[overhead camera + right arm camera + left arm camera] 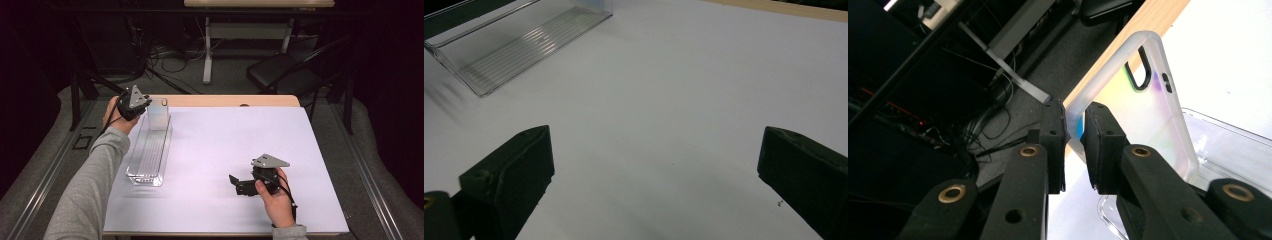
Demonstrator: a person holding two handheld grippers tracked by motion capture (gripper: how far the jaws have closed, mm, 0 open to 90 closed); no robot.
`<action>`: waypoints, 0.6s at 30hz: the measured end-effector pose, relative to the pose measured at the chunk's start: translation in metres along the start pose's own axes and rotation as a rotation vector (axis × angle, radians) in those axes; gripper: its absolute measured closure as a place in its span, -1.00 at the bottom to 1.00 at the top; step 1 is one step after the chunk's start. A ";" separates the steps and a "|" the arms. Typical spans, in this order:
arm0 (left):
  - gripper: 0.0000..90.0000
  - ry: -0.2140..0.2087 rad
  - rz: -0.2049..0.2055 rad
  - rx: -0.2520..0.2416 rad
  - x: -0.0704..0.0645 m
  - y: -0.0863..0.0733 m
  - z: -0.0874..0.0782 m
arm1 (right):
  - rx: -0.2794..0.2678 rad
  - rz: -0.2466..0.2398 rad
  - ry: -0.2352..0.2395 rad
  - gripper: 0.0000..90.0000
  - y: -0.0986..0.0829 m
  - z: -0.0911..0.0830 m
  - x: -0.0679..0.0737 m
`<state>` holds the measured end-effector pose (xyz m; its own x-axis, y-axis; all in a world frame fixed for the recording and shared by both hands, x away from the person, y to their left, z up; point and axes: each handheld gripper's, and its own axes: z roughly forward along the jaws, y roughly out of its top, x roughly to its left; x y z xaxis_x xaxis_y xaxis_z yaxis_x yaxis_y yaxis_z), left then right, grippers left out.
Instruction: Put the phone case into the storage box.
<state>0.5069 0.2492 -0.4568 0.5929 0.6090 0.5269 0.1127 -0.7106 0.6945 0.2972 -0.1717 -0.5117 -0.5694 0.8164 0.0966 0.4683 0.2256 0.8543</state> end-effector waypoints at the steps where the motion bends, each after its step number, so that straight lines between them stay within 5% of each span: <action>1: 0.78 0.001 0.000 0.001 0.000 -0.001 0.000 | 0.003 0.004 0.001 -0.97 0.000 0.000 0.000; 18: 0.77 0.008 0.008 -0.012 0.002 -0.010 0.000 | 0.012 -0.003 0.004 -0.96 -0.001 0.002 0.002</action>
<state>0.5068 0.2576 -0.4629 0.5869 0.6065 0.5364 0.0986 -0.7111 0.6962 0.2972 -0.1691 -0.5135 -0.5735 0.8134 0.0967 0.4746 0.2338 0.8486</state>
